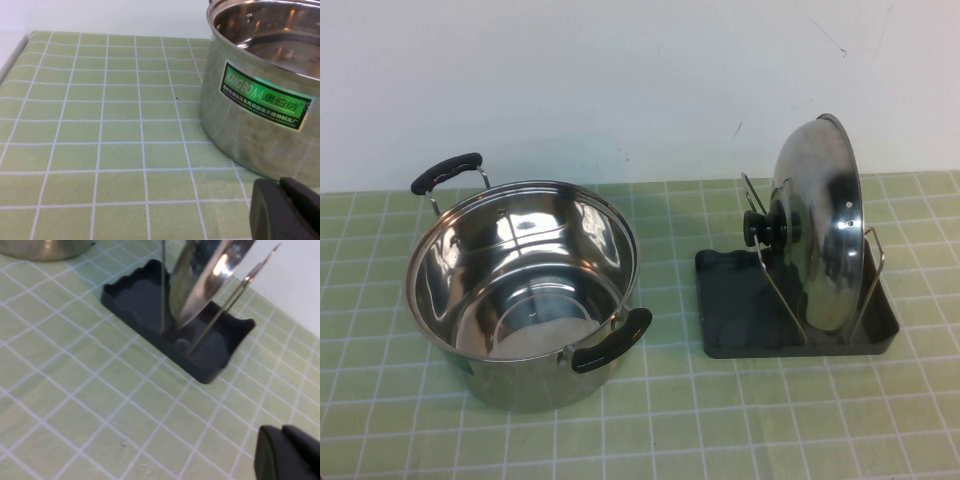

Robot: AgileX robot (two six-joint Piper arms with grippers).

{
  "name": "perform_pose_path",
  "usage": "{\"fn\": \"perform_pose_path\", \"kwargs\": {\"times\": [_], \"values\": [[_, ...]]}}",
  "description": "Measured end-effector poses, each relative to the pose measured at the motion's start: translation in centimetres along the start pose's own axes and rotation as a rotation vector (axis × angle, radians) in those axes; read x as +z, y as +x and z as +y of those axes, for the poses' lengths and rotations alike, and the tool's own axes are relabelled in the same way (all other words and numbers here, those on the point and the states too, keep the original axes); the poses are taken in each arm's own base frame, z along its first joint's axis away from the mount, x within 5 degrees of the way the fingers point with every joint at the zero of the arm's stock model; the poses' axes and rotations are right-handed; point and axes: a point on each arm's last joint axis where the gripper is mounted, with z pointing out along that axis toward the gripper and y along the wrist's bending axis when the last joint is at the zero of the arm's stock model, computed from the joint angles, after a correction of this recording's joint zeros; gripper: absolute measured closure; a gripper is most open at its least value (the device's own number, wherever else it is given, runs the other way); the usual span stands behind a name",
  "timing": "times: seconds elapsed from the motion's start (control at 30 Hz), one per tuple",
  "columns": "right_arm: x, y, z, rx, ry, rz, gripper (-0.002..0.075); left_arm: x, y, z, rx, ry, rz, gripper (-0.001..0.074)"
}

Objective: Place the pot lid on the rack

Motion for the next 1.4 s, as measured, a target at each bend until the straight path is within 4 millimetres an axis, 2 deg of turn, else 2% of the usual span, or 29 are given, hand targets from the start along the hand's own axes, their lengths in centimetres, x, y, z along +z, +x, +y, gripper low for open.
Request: {"fn": "perform_pose_path", "kwargs": {"times": [0.3, 0.57, 1.1, 1.4], "values": [[1.0, 4.0, 0.6, 0.095, 0.281, -0.041, 0.0727, 0.0, 0.0, 0.0, -0.002, 0.0, 0.0, 0.0736], [3.4, 7.3, 1.5, 0.14, 0.331, 0.052, 0.0727, 0.0, 0.0, 0.0, -0.012, 0.0, -0.002, 0.0736], [3.4, 7.4, 1.2, 0.223, 0.399, 0.035, 0.0727, 0.0, 0.0, 0.0, -0.019, 0.0, -0.002, 0.0736], [3.4, 7.4, 1.1, 0.447, 0.41, -0.015, 0.0727, 0.0, 0.0, 0.0, -0.019, 0.0, -0.002, 0.0736]]}}
